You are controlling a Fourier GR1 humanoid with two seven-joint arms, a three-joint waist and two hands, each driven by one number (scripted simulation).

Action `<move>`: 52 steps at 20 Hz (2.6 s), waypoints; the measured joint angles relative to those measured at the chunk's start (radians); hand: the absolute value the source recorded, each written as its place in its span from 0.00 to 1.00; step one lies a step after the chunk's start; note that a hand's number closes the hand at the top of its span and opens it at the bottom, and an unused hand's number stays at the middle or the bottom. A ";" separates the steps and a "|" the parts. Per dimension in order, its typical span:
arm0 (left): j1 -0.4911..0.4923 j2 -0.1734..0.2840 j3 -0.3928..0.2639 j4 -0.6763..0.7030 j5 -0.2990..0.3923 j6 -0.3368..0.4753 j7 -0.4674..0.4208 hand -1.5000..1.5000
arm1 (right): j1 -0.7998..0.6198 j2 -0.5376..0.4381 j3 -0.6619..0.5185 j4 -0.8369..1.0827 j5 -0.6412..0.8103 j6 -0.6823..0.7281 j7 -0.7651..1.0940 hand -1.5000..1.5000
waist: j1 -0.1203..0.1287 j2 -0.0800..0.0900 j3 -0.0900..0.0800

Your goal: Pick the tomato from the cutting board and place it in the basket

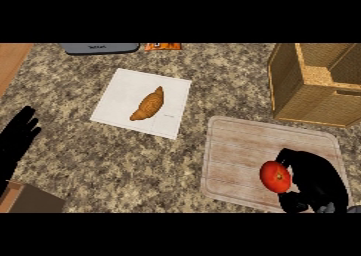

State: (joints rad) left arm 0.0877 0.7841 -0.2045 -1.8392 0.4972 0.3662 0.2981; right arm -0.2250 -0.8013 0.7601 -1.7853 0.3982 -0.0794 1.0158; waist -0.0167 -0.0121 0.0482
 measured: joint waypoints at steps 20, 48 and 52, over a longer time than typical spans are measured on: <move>-0.030 0.012 -0.012 0.004 0.024 -0.008 0.033 0.50 | -0.286 0.420 -0.032 0.007 0.219 -0.113 0.000 1.00 | 0.019 0.003 0.000; 0.222 0.151 -0.191 -0.182 0.174 0.118 -0.038 0.50 | -0.616 0.382 -0.667 0.055 0.271 -0.078 0.034 1.00 | -0.013 0.008 0.009; 0.225 0.151 -0.215 -0.175 0.155 0.133 -0.059 0.50 | -0.628 0.343 -0.712 0.132 0.235 -0.052 -0.002 1.00 | -0.005 0.013 0.010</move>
State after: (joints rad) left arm 0.3125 0.9351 -0.4191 -2.0139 0.6523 0.4988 0.2387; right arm -0.8527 -0.4584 0.0477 -1.6536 0.6332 -0.1318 1.0140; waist -0.0220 0.0006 0.0578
